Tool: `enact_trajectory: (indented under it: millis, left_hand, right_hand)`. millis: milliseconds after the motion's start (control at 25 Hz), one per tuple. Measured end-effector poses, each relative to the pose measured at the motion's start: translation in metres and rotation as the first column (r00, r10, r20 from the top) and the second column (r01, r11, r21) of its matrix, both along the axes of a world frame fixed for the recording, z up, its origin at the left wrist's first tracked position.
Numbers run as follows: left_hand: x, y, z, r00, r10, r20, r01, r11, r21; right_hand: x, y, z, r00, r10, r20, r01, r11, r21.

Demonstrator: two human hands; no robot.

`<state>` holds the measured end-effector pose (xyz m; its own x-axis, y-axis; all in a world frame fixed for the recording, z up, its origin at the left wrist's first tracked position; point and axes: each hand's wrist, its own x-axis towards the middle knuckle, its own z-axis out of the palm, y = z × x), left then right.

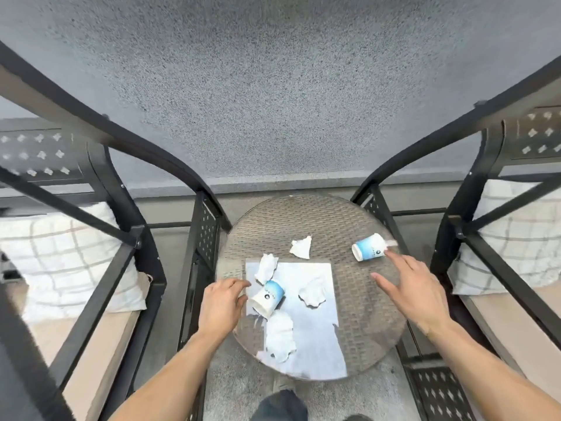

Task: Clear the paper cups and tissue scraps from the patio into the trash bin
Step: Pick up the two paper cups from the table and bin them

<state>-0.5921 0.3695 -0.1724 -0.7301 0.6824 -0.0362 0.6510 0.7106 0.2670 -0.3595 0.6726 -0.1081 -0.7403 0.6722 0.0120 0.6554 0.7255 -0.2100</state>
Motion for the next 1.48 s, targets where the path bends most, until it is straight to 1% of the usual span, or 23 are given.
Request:
enact_trajectory:
  millis: [200,320,400,480,520,560,640,680,760,800,880,960,1000,1080,1120,1280,1360,1440,1480]
  left_hand:
    - [-0.021,0.016,-0.026,0.99,-0.083,0.117,0.102,0.979,-0.174]
    - [-0.023,0.024,-0.042,0.98,-0.089,0.179,0.126,0.97,-0.208]
    - [-0.022,0.027,-0.05,0.966,-0.03,0.258,0.089,0.971,-0.221]
    - [-0.02,0.032,-0.056,0.926,0.079,0.368,0.006,0.974,-0.225]
    - [-0.018,0.037,-0.059,0.903,0.126,0.411,-0.031,0.973,-0.23]
    - [-0.016,0.041,-0.062,0.886,0.157,0.437,-0.052,0.969,-0.242]
    - [-0.012,0.05,-0.068,0.872,0.197,0.449,-0.067,0.955,-0.29]
    - [-0.011,0.054,-0.071,0.873,0.213,0.439,-0.071,0.946,-0.317]
    - [-0.011,0.06,-0.077,0.877,0.24,0.417,-0.082,0.928,-0.364]
    - [-0.013,0.061,-0.079,0.876,0.252,0.411,-0.088,0.922,-0.378]
    - [-0.016,0.061,-0.081,0.868,0.278,0.411,-0.104,0.912,-0.396]
    - [-0.018,0.061,-0.083,0.867,0.286,0.407,-0.107,0.907,-0.408]
    - [-0.018,0.062,-0.084,0.869,0.281,0.407,-0.102,0.907,-0.408]
    - [-0.018,0.064,-0.086,0.868,0.275,0.413,-0.094,0.908,-0.407]
    - [-0.018,0.064,-0.088,0.87,0.273,0.412,-0.092,0.908,-0.408]
    - [-0.018,0.063,-0.09,0.874,0.262,0.41,-0.094,0.917,-0.387]
    - [-0.017,0.063,-0.09,0.88,0.254,0.402,-0.096,0.923,-0.372]
    - [-0.016,0.064,-0.089,0.888,0.241,0.39,-0.095,0.929,-0.359]
    - [-0.017,0.064,-0.088,0.89,0.235,0.39,-0.094,0.933,-0.348]
  right_hand:
    - [-0.022,0.017,-0.021,0.992,-0.125,0.031,0.128,0.983,-0.132]
    - [-0.033,0.033,-0.032,0.98,-0.19,0.06,0.198,0.961,-0.192]
    - [-0.038,0.046,-0.042,0.959,-0.273,0.074,0.283,0.928,-0.242]
    - [-0.047,0.064,-0.055,0.91,-0.4,0.109,0.412,0.851,-0.325]
    - [-0.052,0.073,-0.063,0.872,-0.467,0.146,0.485,0.785,-0.386]
    - [-0.059,0.08,-0.071,0.822,-0.537,0.189,0.558,0.694,-0.455]
    - [-0.073,0.089,-0.086,0.693,-0.673,0.258,0.666,0.459,-0.589]
    - [-0.081,0.091,-0.093,0.629,-0.726,0.278,0.681,0.342,-0.648]
    - [-0.098,0.096,-0.106,0.539,-0.786,0.302,0.642,0.151,-0.751]
    - [-0.107,0.098,-0.111,0.496,-0.812,0.308,0.611,0.074,-0.788]
    - [-0.121,0.101,-0.123,0.407,-0.851,0.332,0.571,-0.047,-0.819]
    - [-0.134,0.103,-0.131,0.332,-0.863,0.382,0.549,-0.153,-0.822]
    - [-0.138,0.104,-0.135,0.303,-0.867,0.395,0.535,-0.188,-0.824]
    - [-0.143,0.106,-0.142,0.261,-0.877,0.404,0.511,-0.23,-0.828]
    - [-0.145,0.107,-0.147,0.256,-0.875,0.41,0.504,-0.241,-0.829]
    - [-0.155,0.112,-0.159,0.271,-0.876,0.399,0.446,-0.253,-0.858]
    - [-0.156,0.115,-0.163,0.278,-0.89,0.362,0.434,-0.22,-0.874]
    - [-0.153,0.112,-0.166,0.31,-0.903,0.297,0.441,-0.14,-0.886]
    - [-0.15,0.109,-0.167,0.338,-0.905,0.258,0.454,-0.084,-0.887]
